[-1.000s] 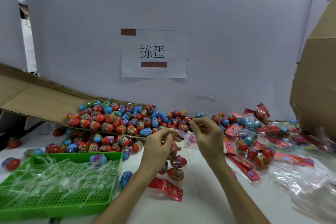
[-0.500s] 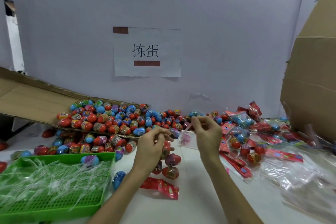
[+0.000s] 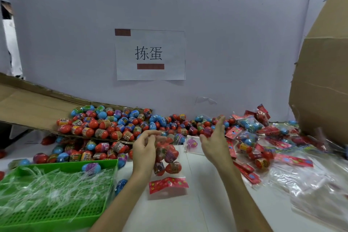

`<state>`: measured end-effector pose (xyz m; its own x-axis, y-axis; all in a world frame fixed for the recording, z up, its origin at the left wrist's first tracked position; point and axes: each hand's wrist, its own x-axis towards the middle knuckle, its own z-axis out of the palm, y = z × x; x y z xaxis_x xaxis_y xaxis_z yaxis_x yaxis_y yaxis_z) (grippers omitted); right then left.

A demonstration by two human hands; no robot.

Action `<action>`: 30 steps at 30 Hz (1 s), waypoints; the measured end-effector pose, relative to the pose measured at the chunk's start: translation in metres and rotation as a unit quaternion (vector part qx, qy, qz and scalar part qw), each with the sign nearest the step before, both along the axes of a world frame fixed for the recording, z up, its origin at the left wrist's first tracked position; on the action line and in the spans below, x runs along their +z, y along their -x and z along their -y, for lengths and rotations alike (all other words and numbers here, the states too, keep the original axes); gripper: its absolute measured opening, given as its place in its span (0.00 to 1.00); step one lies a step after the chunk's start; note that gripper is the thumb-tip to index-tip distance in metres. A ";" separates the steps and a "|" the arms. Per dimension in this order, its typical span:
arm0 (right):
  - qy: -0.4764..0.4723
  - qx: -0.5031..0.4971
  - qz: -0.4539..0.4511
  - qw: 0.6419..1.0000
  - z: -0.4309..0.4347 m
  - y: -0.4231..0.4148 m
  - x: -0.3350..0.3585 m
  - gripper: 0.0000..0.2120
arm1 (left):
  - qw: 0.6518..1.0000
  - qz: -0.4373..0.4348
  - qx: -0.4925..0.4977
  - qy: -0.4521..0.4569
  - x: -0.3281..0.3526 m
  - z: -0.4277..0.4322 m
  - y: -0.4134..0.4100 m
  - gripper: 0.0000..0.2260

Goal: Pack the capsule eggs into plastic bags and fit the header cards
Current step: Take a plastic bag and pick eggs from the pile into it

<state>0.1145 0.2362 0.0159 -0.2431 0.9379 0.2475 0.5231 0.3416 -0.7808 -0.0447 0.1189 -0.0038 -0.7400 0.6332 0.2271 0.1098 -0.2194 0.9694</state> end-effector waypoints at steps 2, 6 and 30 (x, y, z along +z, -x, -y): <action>-0.008 0.057 0.058 0.997 0.003 0.003 0.001 0.40 | 1.000 0.020 -0.009 -0.002 0.000 -0.001 0.001 0.13; 0.139 0.237 -0.054 0.960 0.015 0.011 0.004 0.37 | 0.998 0.056 -0.032 -0.017 0.000 -0.001 0.000 0.13; 0.205 0.258 -0.402 0.854 0.037 0.024 0.011 0.16 | 0.879 0.334 -0.319 -0.120 0.015 0.014 -0.009 0.11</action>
<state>0.0905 0.1987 0.0265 -0.5572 0.8046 0.2053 -0.3757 -0.0238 -0.9264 -0.0356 0.1047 0.0110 -0.2705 0.9608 0.0614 -0.6855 -0.2370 0.6885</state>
